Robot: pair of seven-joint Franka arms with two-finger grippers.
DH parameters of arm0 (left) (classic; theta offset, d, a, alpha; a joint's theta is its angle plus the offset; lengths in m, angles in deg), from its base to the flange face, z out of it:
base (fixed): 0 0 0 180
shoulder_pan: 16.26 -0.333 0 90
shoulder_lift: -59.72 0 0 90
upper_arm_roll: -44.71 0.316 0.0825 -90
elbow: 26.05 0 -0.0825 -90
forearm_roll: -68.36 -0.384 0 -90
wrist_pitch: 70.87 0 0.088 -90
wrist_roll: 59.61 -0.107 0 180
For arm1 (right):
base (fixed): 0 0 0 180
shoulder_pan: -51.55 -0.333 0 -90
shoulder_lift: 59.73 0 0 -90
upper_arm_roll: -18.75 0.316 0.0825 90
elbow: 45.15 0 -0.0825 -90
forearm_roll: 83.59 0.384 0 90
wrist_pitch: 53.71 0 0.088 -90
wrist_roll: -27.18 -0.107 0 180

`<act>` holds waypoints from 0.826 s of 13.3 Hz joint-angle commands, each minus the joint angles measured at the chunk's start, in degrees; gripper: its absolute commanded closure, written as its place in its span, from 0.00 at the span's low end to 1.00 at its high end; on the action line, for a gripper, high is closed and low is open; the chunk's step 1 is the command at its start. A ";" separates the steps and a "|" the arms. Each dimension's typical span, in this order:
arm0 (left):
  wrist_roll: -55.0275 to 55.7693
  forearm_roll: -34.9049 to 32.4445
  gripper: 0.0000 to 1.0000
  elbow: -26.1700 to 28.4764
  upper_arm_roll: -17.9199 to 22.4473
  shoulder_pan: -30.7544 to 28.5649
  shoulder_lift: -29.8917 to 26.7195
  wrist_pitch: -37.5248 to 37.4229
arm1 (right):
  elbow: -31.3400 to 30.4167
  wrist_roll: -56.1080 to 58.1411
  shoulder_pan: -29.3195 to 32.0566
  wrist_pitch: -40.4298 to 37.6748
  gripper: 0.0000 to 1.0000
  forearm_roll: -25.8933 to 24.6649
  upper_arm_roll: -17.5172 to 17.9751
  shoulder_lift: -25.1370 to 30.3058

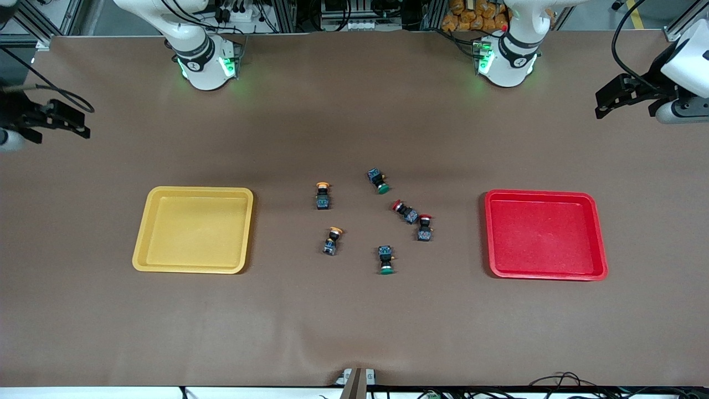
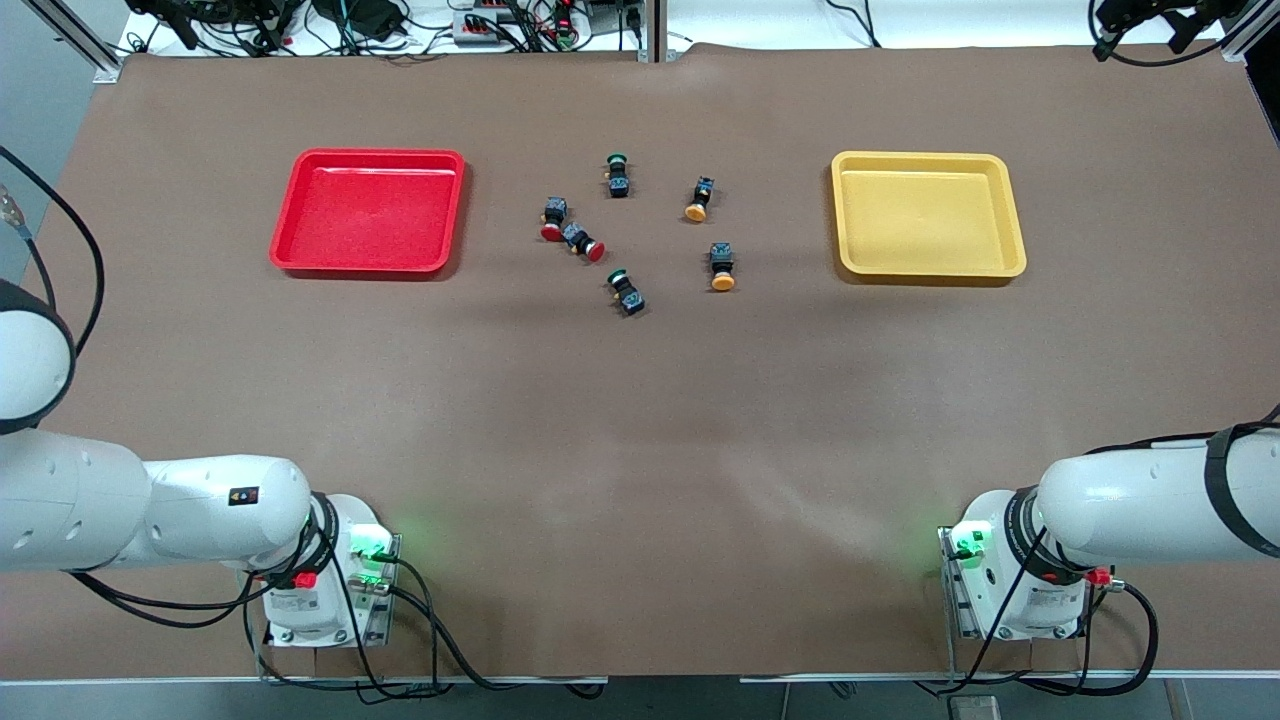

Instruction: Place red and yellow buttons in trays

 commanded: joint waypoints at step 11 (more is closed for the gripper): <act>-0.67 -0.64 0.00 0.08 -0.08 -0.35 0.63 3.59 | 8.70 -20.67 -13.99 -4.12 0.00 0.44 1.05 1.09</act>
